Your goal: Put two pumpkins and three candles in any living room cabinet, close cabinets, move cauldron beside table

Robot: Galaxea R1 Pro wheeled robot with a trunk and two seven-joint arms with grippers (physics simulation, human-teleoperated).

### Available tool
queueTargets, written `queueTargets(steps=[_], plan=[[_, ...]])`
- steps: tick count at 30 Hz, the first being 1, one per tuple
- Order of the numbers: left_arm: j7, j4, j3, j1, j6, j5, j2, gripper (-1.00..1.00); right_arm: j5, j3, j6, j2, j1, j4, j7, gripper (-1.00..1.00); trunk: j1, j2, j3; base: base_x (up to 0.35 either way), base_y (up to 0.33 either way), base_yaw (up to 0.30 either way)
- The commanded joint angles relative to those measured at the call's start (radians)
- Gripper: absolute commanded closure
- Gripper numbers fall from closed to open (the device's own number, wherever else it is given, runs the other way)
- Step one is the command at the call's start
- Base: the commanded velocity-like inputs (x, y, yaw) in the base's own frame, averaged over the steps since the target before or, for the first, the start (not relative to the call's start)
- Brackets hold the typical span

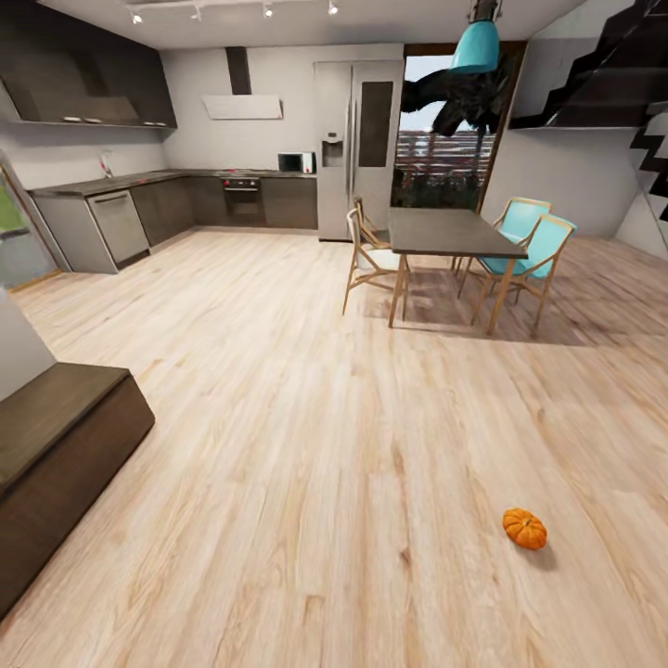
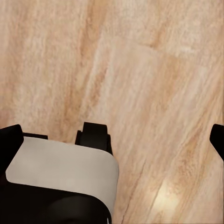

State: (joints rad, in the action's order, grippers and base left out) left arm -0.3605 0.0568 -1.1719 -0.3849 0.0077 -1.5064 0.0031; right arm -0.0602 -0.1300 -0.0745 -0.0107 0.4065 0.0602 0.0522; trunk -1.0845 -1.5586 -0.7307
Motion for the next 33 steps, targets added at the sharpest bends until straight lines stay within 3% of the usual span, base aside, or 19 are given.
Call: queueTargets(steps=[1, 26, 33], plan=[[0.0, 0.0, 0.0, 0.0, 0.0, 0.0, 0.0, -1.0, -0.001, 0.0, 0.0, 0.0, 0.0, 0.0, 0.0, -1.0, 0.0, 0.0, 0.0, 0.325, 0.0, 0.284], [0.0, 0.0, 0.0, 0.0, 0.0, 0.0, 0.0, -1.0, -0.007, 0.0, -0.001, 0.0, 0.0, 0.001, 0.001, -1.0, 0.0, 0.0, 0.0, 0.322, 0.0, 0.285], [0.0, 0.0, 0.0, 0.0, -0.002, 0.0, 0.0, -1.0, -0.008, 0.0, -0.001, 0.0, 0.0, 0.001, 0.001, -1.0, 0.0, 0.0, 0.0, 0.052, 0.0, 0.285]])
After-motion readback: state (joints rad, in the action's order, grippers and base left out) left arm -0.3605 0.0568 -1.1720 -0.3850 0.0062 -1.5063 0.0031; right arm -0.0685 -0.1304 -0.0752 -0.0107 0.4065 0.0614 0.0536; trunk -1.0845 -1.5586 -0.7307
